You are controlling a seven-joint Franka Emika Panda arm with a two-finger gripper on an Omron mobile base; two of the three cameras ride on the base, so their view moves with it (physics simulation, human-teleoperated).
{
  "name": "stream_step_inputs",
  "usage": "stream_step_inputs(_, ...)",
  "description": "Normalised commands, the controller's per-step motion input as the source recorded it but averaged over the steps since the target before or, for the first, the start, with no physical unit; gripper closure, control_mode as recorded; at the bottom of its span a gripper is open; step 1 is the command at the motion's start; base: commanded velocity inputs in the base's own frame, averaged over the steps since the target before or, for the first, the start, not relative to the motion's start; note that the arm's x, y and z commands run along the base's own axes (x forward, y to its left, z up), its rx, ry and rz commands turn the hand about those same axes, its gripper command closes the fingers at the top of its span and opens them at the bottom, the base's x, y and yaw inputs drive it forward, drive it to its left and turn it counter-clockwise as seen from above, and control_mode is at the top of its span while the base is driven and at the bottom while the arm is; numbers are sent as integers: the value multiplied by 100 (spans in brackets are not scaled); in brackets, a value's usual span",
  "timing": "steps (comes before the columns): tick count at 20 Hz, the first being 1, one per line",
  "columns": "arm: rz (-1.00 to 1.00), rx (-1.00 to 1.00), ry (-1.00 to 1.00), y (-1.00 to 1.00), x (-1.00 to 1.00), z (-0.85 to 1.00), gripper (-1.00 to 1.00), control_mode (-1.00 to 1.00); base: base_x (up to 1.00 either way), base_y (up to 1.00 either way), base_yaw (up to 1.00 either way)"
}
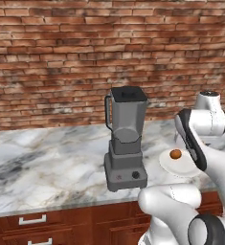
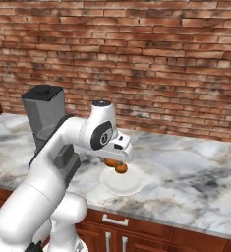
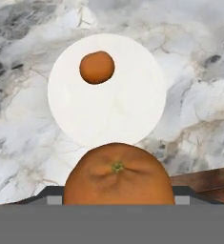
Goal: Pick the two tangerines from the fridge and place them on the plate next to the blender to make a fruit smoothie.
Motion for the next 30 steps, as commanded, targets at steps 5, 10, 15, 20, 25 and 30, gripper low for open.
stream_step_inputs(5, 0, 10, 0, -29, 37, -90, 100, -100, 0, 0, 0)
stream_step_inputs(10, 2, -1, -1, 0, 56, -75, 100, -100, 0, 0, 0)
stream_step_inputs(15, 6, -12, 0, 0, 13, -72, 100, -100, 0, 0, 0)
stream_step_inputs(20, 1, -4, -1, 0, 8, -28, -100, -100, 0, 0, 0)
stream_step_inputs(25, 0, 0, 0, 0, 14, 5, -100, -100, 0, 0, 0)
stream_step_inputs(30, 0, 0, -1, -4, -5, 73, -100, -100, 0, 0, 0)
